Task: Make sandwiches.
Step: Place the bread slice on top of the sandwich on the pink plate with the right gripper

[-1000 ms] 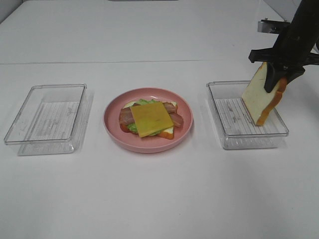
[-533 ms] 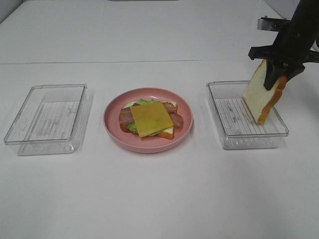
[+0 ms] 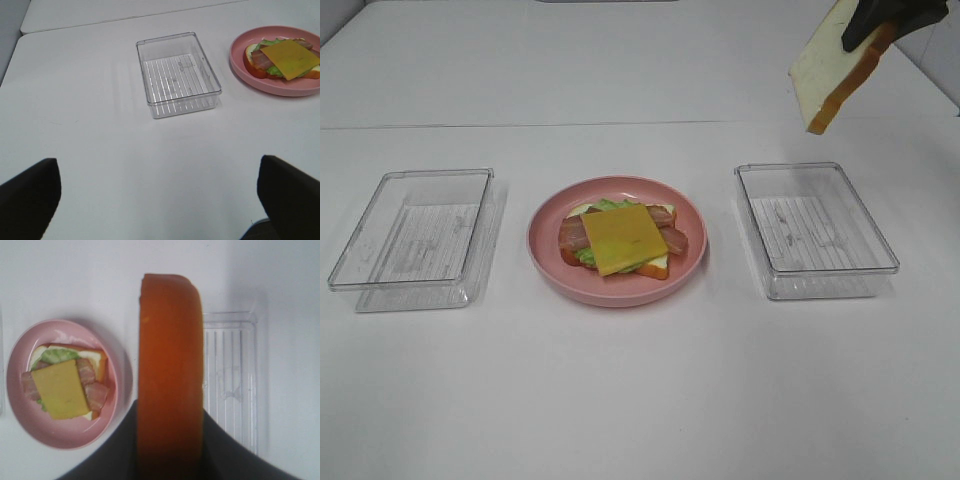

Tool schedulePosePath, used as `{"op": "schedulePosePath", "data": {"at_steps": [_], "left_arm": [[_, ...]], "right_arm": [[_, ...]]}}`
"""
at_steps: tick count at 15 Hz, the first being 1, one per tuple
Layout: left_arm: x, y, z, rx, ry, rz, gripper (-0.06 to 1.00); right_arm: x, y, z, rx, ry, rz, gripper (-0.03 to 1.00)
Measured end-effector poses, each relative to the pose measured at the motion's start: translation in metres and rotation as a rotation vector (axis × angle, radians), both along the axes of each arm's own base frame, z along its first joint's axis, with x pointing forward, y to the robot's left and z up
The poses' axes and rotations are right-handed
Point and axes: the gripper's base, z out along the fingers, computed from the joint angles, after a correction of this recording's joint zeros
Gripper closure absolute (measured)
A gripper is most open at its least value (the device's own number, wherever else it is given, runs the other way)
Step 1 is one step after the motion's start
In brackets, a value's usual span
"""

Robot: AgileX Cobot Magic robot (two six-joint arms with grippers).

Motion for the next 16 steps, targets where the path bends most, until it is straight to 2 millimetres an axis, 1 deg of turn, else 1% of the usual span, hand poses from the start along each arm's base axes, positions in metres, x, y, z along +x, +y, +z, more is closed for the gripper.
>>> {"op": "schedulePosePath", "data": {"at_steps": [2, 4, 5, 6, 7, 8, 9, 10, 11, 13, 15, 16], "left_arm": [[0.000, 0.000, 0.000, 0.000, 0.000, 0.000, -0.05], [0.000, 0.000, 0.000, 0.000, 0.000, 0.000, -0.05], [0.000, 0.000, 0.000, 0.000, 0.000, 0.000, -0.05], [0.000, 0.000, 0.000, 0.000, 0.000, 0.000, -0.05], [0.000, 0.000, 0.000, 0.000, 0.000, 0.000, -0.05], [0.000, 0.000, 0.000, 0.000, 0.000, 0.000, -0.05], [0.000, 0.000, 0.000, 0.000, 0.000, 0.000, -0.05], [0.000, 0.000, 0.000, 0.000, 0.000, 0.000, -0.05], [0.000, 0.000, 0.000, 0.000, 0.000, 0.000, -0.05], [0.000, 0.000, 0.000, 0.000, 0.000, 0.000, -0.05], [0.000, 0.000, 0.000, 0.000, 0.000, 0.000, -0.05], [0.000, 0.000, 0.000, 0.000, 0.000, 0.000, -0.05]], "right_arm": [[-0.021, 0.025, 0.001, 0.007, 0.029, 0.062, 0.74], [-0.034, 0.047, -0.002, 0.051, 0.064, 0.120, 0.74], [-0.036, 0.057, -0.001, 0.108, 0.066, 0.159, 0.74], [-0.037, 0.062, 0.000, 0.144, 0.063, 0.182, 0.74], [-0.039, 0.077, 0.007, 0.302, 0.038, 0.264, 0.74], [-0.040, 0.083, 0.011, 0.385, 0.020, 0.300, 0.74], [-0.040, 0.085, 0.013, 0.416, 0.012, 0.316, 0.74], [-0.038, 0.091, 0.014, 0.492, 0.001, 0.341, 0.74], [-0.036, 0.095, 0.012, 0.546, -0.006, 0.364, 0.74], [-0.026, 0.101, 0.000, 0.626, -0.004, 0.381, 0.74], [-0.013, 0.108, -0.022, 0.709, 0.020, 0.384, 0.74], [-0.007, 0.111, -0.036, 0.749, 0.039, 0.377, 0.74]]}}
